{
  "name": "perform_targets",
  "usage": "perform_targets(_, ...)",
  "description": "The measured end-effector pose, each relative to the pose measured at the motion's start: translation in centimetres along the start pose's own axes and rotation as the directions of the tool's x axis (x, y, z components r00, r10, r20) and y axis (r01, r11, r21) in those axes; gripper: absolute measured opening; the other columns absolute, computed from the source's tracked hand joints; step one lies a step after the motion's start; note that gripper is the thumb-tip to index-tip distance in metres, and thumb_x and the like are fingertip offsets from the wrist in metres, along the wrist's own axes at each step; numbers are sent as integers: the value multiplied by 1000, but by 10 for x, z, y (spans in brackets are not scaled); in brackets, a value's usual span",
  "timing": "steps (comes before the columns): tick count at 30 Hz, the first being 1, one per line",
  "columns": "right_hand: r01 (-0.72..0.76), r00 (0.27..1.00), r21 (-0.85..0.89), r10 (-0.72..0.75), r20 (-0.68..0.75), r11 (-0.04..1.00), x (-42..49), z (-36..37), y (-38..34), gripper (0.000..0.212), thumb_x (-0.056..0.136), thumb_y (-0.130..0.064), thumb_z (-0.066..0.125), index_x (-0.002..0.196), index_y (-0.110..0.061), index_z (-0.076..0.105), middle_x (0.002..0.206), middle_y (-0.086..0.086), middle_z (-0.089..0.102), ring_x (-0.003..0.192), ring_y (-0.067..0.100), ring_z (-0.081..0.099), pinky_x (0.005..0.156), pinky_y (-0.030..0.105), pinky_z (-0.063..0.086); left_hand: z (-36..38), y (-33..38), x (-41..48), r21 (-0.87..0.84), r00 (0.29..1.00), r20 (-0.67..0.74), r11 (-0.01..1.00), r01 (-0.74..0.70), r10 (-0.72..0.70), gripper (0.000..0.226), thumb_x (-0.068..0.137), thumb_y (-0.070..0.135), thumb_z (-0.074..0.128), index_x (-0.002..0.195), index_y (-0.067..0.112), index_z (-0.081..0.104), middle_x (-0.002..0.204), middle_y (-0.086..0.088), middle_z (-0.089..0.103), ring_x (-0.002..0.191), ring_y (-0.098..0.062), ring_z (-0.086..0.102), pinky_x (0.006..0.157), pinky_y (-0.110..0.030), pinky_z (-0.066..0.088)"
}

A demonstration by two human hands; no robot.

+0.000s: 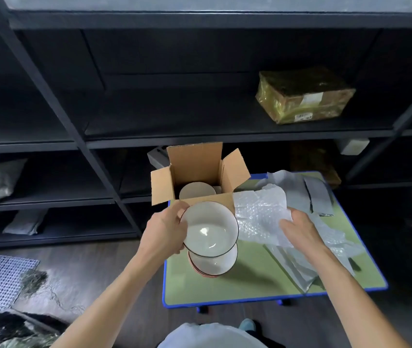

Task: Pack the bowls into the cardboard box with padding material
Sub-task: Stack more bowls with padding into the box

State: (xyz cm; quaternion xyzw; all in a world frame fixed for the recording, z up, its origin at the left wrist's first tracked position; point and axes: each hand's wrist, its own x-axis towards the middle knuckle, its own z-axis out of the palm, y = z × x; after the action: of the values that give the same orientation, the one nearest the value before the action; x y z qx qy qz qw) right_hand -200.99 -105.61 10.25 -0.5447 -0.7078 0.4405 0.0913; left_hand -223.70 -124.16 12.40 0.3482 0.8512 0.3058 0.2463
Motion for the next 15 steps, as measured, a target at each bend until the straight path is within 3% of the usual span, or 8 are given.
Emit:
perform_targets(4,44,995,29,-47,92,999,-8,15,-14,30,90,1,42,101,-21,61,87,0,63,80,17,58,61,26,43,-13,20,-3,-71,998,-18,996,-54,53,32,93,12,48,112,37,56,82,0,65,47,-18,66,53,-34,59)
perform_targets(7,73,978,97,-90,190,993,-7,31,-19,26,90,-5,50,93,-24,68,91,0,72,92,21,66,80,33,56,-11,32,-4,-114,996,-6,990,-89,88,31,92,12,49,109,37,56,83,1,64,47,-18,66,53,-34,59)
perform_targets(10,54,946,213,-118,301,976,-7,44,-24,23,93,-22,56,104,-34,72,105,-10,75,106,17,67,94,43,56,-5,39,-4,-144,996,3,986,-88,89,31,92,12,49,111,35,56,85,3,63,48,-20,67,56,-39,60)
perform_targets(13,-23,918,393,-136,373,919,-11,49,-28,40,100,-10,51,108,-44,70,115,-14,72,113,10,64,98,39,54,-1,39,-2,-136,997,7,988,-75,77,29,93,14,49,114,32,55,88,4,61,48,-19,67,57,-39,60)
perform_targets(15,-109,896,483,-125,427,869,-11,48,-26,42,89,-4,55,116,-32,70,121,-3,71,119,20,62,102,47,51,0,37,-2,-131,997,14,989,-74,76,28,93,15,48,114,33,54,89,5,61,48,-18,67,57,-37,60)
